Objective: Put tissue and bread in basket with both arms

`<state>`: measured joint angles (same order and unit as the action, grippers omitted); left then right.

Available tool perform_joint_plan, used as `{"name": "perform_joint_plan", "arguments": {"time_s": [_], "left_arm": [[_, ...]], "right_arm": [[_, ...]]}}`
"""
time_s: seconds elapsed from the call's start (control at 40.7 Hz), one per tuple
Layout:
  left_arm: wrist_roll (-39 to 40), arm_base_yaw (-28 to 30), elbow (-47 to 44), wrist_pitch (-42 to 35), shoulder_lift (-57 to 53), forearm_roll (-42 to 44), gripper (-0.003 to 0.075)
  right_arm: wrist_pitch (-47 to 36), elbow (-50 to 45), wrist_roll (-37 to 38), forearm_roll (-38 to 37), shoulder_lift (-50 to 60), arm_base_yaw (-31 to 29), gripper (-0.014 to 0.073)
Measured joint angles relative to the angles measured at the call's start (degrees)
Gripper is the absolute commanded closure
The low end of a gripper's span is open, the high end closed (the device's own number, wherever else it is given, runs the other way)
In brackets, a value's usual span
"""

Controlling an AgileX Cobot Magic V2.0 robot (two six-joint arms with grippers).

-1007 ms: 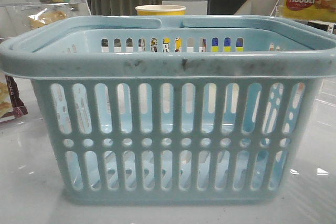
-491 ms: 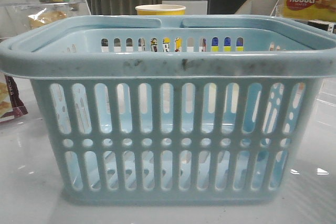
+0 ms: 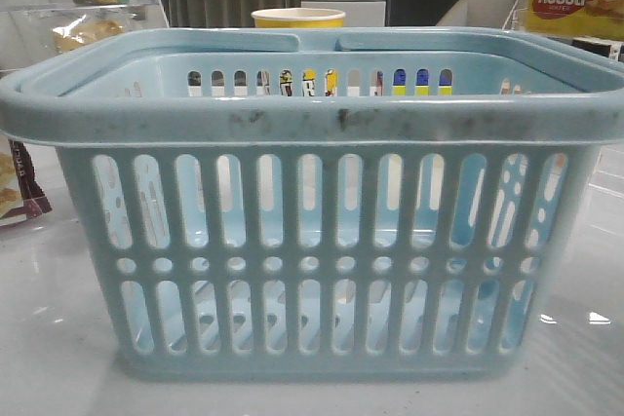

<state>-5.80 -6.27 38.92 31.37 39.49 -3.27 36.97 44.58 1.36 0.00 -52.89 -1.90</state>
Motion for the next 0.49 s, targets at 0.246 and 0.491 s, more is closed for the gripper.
{"name": "perform_joint_plan", "arguments": {"time_s": [0.246,0.491], "left_arm": [[0.0,0.0,0.0,0.0,0.6,0.0,0.0118],[0.0,0.0,0.0,0.0,0.6,0.0,0.0118]], "right_arm": [[2.4,12.4,0.0,-1.1,-11.7,-7.2,-0.0031],[6.9,26.7,-1.4,-1.9,-25.9,-12.6,-0.0031]]}}
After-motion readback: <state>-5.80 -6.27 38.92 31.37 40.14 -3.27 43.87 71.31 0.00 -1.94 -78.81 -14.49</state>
